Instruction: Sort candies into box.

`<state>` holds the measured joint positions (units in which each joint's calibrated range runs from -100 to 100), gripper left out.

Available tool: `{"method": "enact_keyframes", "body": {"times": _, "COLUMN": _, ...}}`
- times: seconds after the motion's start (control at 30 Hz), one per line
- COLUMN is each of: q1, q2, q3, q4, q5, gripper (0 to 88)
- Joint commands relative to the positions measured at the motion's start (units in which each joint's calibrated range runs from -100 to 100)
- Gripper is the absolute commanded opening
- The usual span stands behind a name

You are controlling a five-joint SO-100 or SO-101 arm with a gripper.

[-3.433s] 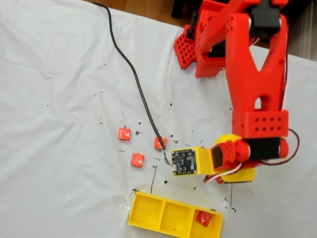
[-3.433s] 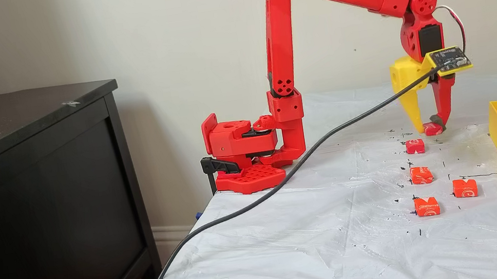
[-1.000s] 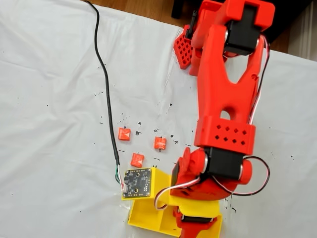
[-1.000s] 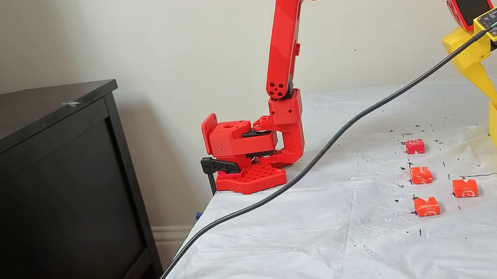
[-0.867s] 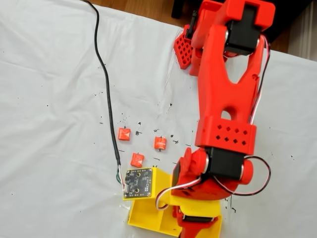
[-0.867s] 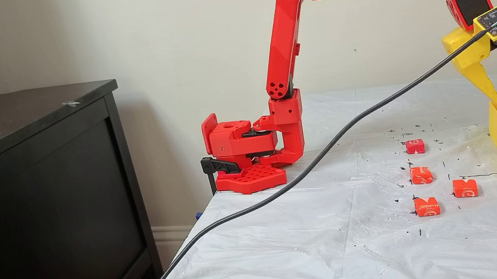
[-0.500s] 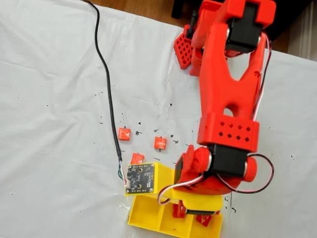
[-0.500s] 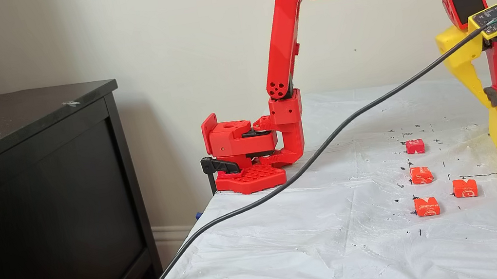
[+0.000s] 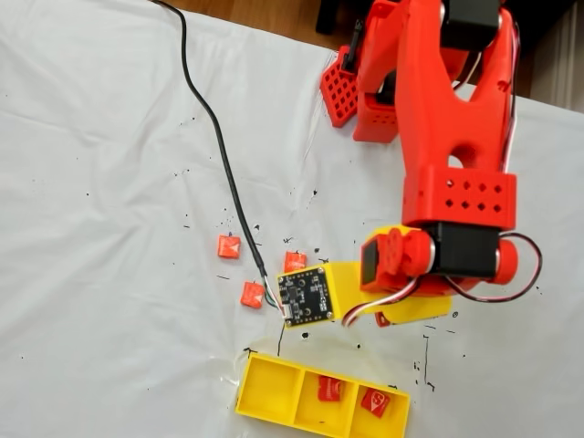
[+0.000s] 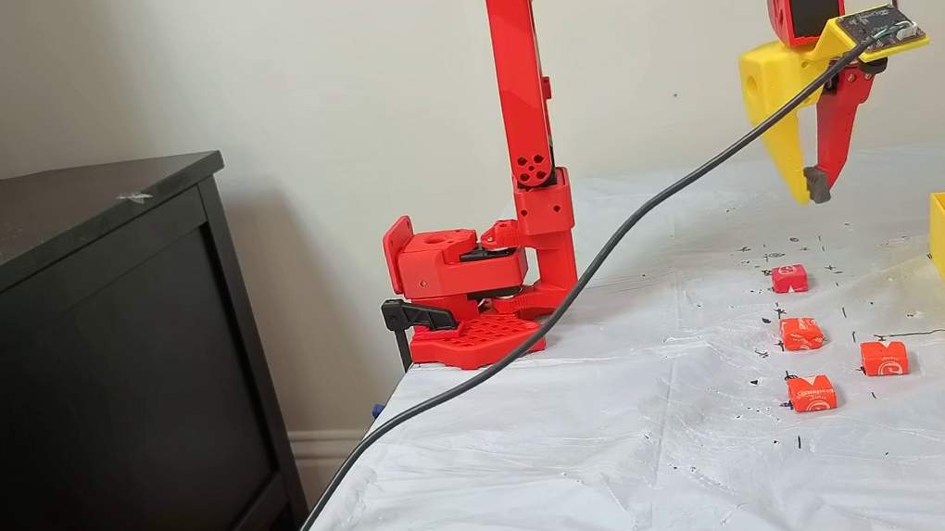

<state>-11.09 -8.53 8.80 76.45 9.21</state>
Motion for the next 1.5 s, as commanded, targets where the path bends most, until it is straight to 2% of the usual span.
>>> {"method": "enact_keyframes", "body": {"times": 0.0, "q1": -0.41, "q2": -6.40, "q3": 1.17, "q4": 0.63, "q5": 0.68, "gripper": 26.2}}
{"method": "enact_keyframes", "body": {"times": 0.13, "q1": -0.68, "q2": -8.61, "q3": 7.45, "q4": -0.85, "q5": 1.56, "gripper": 35.0}}
{"method": "enact_keyframes", "body": {"times": 0.3, "q1": -1.41, "q2": -10.05, "q3": 12.73, "q4": -3.88, "q5": 1.42, "gripper": 36.8}}
{"method": "enact_keyframes", "body": {"times": 0.9, "q1": -3.22, "q2": -4.11, "q3": 19.65, "q4": -14.36, "q5": -1.07, "gripper": 37.7}}
{"method": "enact_keyframes", "body": {"times": 1.47, "q1": -3.31, "q2": -1.65, "q3": 20.11, "q4": -14.52, "q5": -1.71, "gripper": 35.3}}
